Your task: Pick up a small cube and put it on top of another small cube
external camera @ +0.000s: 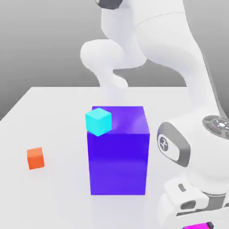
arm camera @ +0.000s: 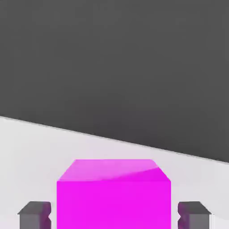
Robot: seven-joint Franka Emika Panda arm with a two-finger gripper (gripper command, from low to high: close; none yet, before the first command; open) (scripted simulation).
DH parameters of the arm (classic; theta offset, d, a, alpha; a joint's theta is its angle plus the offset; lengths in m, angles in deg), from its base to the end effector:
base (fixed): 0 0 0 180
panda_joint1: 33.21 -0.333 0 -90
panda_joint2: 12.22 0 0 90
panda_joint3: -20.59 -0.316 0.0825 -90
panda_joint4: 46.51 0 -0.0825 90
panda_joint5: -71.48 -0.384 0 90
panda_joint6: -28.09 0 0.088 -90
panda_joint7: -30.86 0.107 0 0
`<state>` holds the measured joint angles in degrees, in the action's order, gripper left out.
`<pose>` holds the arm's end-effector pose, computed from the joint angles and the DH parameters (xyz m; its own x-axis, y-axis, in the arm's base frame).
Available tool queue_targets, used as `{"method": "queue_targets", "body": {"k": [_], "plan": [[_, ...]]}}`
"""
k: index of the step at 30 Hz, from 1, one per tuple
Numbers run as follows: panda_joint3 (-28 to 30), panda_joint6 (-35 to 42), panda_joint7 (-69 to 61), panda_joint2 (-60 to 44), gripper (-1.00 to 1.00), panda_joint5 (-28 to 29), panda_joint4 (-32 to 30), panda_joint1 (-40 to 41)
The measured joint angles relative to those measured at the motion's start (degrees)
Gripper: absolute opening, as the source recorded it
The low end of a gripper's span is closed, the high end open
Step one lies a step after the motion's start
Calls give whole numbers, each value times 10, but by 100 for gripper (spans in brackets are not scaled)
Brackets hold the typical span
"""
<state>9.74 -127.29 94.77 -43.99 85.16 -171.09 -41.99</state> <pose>0.5172 0.1978 0.1369 0.8348 -0.5506 0.0007 -0.5506 -0.8348 -0.0019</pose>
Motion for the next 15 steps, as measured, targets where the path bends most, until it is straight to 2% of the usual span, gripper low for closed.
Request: {"method": "queue_targets", "body": {"k": [3,7,15], "plan": [[1,-3,1,-4,-100,1,1,-1],[-23,47,-17,66,-100,-26,-18,13],[-119,62,15,214,-100,-65,-151,-55]]}}
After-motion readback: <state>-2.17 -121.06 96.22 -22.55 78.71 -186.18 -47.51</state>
